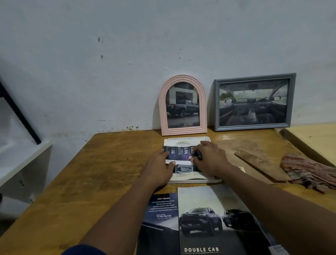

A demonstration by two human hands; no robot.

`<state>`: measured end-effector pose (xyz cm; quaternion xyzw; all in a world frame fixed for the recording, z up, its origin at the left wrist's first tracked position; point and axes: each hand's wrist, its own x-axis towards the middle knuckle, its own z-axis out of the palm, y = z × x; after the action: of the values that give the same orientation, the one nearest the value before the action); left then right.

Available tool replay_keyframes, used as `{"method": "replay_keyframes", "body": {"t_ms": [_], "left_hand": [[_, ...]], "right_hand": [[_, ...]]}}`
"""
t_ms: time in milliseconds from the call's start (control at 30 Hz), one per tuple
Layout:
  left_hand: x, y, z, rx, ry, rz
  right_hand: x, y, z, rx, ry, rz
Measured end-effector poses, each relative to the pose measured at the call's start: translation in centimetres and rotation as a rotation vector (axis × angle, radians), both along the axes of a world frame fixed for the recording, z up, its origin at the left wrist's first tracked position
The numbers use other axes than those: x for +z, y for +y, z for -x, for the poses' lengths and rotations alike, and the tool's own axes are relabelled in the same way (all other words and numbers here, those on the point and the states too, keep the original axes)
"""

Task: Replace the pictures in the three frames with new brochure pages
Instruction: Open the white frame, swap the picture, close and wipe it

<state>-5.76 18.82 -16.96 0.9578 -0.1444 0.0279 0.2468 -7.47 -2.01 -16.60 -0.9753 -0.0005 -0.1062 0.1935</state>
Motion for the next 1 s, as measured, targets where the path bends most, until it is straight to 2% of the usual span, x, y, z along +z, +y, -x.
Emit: {"method": "replay_keyframes", "body": {"t_ms": [233,467,600,867,1000], "left_hand": [[-0.2,-0.3,0.8,-0.063,-0.108,-0.052],[-0.5,-0.4,1.0,-0.098,-0.010,0.040],[-0.4,-0.2,0.9,-0.141,-0.002,-0.061],[0.3,-0.4,0.8,-0.148,0.008,-0.175],[0.3,-0.5,1.0,-0.171,0.010,-0.199]], "right_hand": [[0.1,-1.4,0.1,0.021,-0.040,-0.036],[-0.7,-1.7,0.1,-0.008,-0.077,-0.116],[-0.8,-2.1,-0.2,-0.016,-0.054,-0.194],[-1.0,-2.1,-0.2,0.036,-0.032,-0.092],[-0.8,-1.1,0.6,0.042,0.025,0.132]]}}
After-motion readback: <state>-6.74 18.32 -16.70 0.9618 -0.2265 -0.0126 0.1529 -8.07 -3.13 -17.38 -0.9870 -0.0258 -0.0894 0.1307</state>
